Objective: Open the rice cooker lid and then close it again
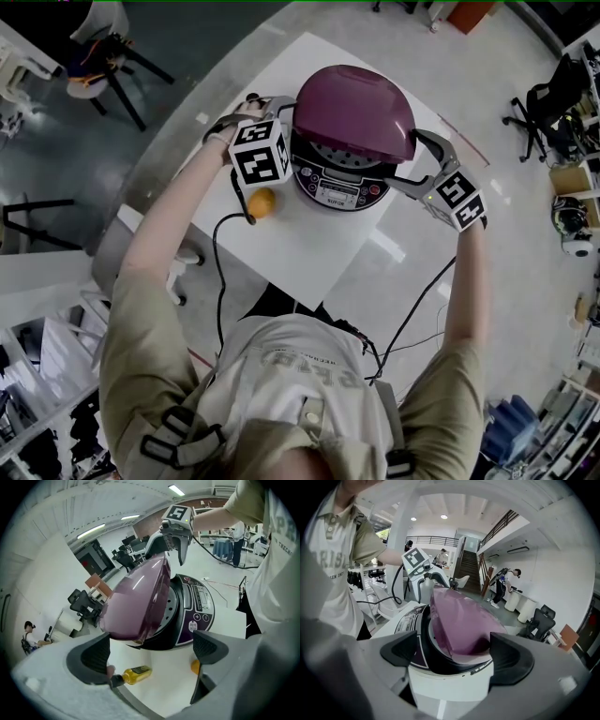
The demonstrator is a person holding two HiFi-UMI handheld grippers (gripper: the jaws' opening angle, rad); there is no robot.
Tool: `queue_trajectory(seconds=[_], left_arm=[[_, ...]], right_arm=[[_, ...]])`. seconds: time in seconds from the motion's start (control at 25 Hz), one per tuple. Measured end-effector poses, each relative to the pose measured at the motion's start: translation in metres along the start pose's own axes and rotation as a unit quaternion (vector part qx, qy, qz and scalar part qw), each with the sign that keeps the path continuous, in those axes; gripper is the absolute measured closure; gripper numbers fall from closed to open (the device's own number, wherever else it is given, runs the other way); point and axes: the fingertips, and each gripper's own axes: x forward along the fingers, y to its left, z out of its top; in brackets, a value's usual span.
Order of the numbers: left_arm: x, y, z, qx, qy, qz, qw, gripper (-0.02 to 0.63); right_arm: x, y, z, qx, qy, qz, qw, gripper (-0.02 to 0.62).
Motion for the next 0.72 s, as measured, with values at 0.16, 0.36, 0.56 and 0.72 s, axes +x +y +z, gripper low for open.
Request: queue_trajectory(seconds=[0.16, 0.36, 0.56, 0.72], left_arm=[[0.003, -0.011, -0.007, 0.011, 0.019, -0.029, 0.9993, 0.040], [0.010, -0.024, -0.016, 0.033, 0.053, -0.063, 0.9961, 0.038], [0.017, -0.032, -0.026, 0.052, 0.080, -0.086, 0.9917, 0.038], [0.020, -0.041, -0.032, 0.059, 0.095, -0.112, 0.9873, 0.027]], right_arm=[[0.002, 0.009, -0.007, 0.001, 0.013, 0.033, 0.999, 0.136], [0.006, 0.018, -0.020, 0.003, 0.038, 0.071, 0.997, 0.135], [0.012, 0.026, -0.028, 0.005, 0.061, 0.097, 0.993, 0.135], [0.014, 0.033, -0.033, 0.011, 0.079, 0.112, 0.990, 0.135]])
